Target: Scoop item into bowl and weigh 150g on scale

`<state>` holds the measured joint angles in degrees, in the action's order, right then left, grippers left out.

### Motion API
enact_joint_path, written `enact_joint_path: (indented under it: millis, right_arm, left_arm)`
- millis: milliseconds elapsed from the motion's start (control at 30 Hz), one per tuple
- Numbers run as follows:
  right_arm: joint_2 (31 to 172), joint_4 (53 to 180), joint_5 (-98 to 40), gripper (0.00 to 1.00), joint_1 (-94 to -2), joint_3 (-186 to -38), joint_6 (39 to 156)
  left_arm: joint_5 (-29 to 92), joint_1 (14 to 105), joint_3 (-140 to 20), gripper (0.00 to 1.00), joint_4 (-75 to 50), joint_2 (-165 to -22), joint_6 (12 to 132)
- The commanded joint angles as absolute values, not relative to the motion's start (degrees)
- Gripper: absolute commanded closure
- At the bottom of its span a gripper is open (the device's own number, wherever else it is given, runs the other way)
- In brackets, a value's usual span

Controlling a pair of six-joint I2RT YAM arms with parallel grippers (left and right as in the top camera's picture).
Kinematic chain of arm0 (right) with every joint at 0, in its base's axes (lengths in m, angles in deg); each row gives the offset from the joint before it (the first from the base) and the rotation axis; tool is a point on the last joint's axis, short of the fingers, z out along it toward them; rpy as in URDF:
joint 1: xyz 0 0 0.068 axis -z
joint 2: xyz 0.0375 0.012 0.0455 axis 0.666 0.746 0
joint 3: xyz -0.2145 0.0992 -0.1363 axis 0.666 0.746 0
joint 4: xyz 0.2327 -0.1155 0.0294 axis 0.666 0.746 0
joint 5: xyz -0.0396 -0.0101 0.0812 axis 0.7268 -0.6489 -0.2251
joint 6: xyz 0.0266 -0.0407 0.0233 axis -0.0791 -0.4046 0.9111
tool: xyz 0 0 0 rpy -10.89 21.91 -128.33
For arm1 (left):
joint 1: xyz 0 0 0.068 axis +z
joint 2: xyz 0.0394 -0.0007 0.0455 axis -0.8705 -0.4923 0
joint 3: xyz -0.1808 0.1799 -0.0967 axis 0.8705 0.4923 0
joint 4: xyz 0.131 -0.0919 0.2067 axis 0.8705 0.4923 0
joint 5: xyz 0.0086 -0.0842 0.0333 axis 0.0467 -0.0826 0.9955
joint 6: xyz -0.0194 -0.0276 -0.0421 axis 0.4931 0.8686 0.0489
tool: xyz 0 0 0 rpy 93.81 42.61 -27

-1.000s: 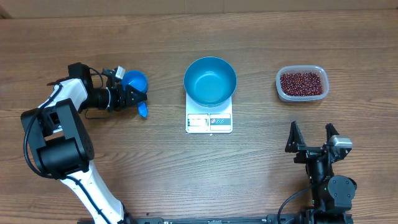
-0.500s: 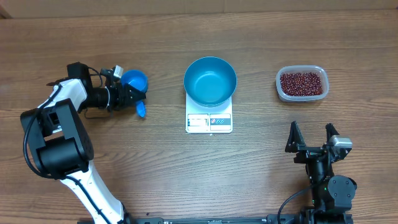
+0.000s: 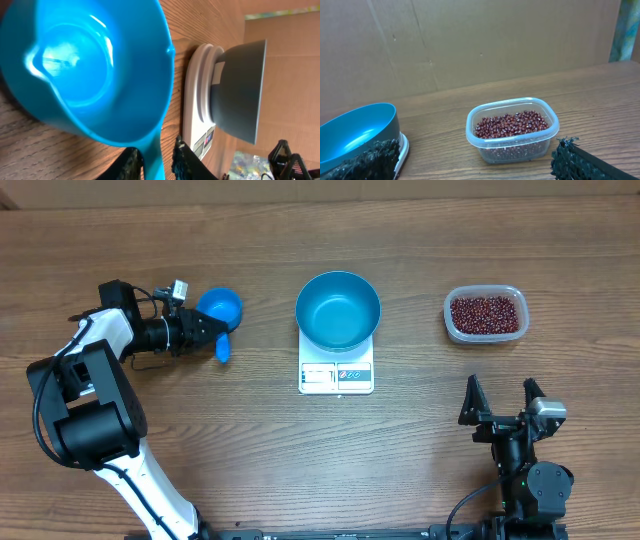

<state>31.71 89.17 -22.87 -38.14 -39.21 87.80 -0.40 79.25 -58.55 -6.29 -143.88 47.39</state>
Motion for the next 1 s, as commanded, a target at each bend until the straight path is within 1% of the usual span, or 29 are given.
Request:
enact_joint_path:
  millis: [0,167,267,400,467,500,533,567,733,767,833,900,933,967]
  right_arm:
    - [31.4,88.8,-22.3,0.00,-38.2,-38.6,87.6]
    - [31.4,88.8,-22.3,0.00,-38.2,-38.6,87.6]
    - [31.4,88.8,-22.3,0.00,-38.2,-38.6,87.6]
    - [31.4,88.8,-22.3,0.00,-38.2,-38.6,87.6]
    - [31.4,88.8,-22.3,0.00,-38.2,-38.6,87.6]
    - [31.4,88.8,-22.3,0.00,-38.2,-38.6,87.6]
    - [31.4,88.8,-22.3,0.00,-38.2,-38.6,87.6]
    - [31.4,88.8,-22.3,0.00,-38.2,-38.6,87.6]
    - [31.4,88.8,-22.3,0.00,-38.2,-38.6,87.6]
    - [31.4,88.8,-22.3,0.00,-38.2,-38.6,87.6]
    - [31.4,88.8,-22.3,0.00,-38.2,-38.6,87.6]
    - [31.4,88.8,-22.3,0.00,-38.2,-38.6,87.6]
    - [31.4,88.8,-22.3,0.00,-38.2,-38.6,87.6]
    - [31.4,88.8,-22.3,0.00,-38.2,-38.6,87.6]
  left_arm:
    - [0.8,78.2,-58.3,0.76,-6.3,-144.2,47.3]
    - [0.9,76.7,-58.3,0.77,-6.6,-144.2,47.3]
    - [0.9,76.2,-58.3,0.74,-6.7,-144.2,47.3]
    - [4.8,75.7,-58.3,0.79,-7.2,-144.2,47.3]
    - [5.6,75.7,-58.3,0.78,-7.1,-144.2,47.3]
    - [5.5,75.7,-58.3,0.76,-6.9,-144.2,47.5]
    - [5.4,75.7,-58.3,0.64,-6.9,-144.2,48.4]
    - [5.5,75.7,-58.3,0.62,-6.9,-144.2,48.4]
    - [5.6,76.1,-58.3,0.60,-6.1,-144.2,48.4]
    - [5.5,76.5,-58.3,0.58,-6.3,-144.2,48.5]
    - [4.5,77.5,-58.4,0.48,-6.9,-144.2,50.1]
    - [0.9,78.8,-58.4,0.38,-8.0,-144.2,51.9]
    - [-1.8,79.4,-58.4,0.28,-8.4,-144.2,52.5]
    - [-4.6,79.7,-58.4,0.14,-8.5,-144.2,52.5]
